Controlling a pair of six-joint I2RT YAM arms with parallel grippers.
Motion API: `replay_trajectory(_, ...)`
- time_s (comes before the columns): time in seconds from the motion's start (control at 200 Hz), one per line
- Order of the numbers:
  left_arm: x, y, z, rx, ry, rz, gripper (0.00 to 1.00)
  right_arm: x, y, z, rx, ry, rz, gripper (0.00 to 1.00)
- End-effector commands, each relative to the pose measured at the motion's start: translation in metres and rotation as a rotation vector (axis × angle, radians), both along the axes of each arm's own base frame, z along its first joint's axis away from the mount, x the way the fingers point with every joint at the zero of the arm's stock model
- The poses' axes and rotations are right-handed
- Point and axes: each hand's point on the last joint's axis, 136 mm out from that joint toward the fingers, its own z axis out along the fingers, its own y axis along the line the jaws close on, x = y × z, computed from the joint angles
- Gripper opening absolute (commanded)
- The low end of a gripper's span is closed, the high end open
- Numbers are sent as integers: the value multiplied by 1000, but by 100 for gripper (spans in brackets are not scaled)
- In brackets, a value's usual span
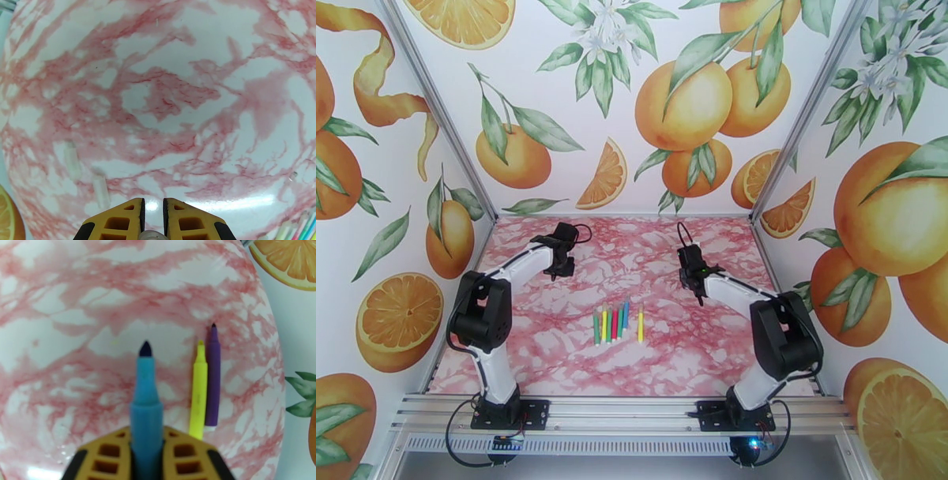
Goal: Open the pen caps
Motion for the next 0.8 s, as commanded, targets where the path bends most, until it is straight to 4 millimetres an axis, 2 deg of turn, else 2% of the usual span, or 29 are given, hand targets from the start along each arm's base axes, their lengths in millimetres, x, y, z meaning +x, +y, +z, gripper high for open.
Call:
replay_trajectory(0.0, 0, 9, -8, 24, 9, 6, 14, 3, -17, 0, -84, 22, -50, 0)
replay_trajectory(0.28, -3, 17, -20, 22, 32, 20, 14, 5, -26, -19, -130, 81, -72, 0)
replay_trajectory(0.796, -9, 30, -46, 34, 94, 44, 15, 6, -40, -34, -133, 128, -104, 0)
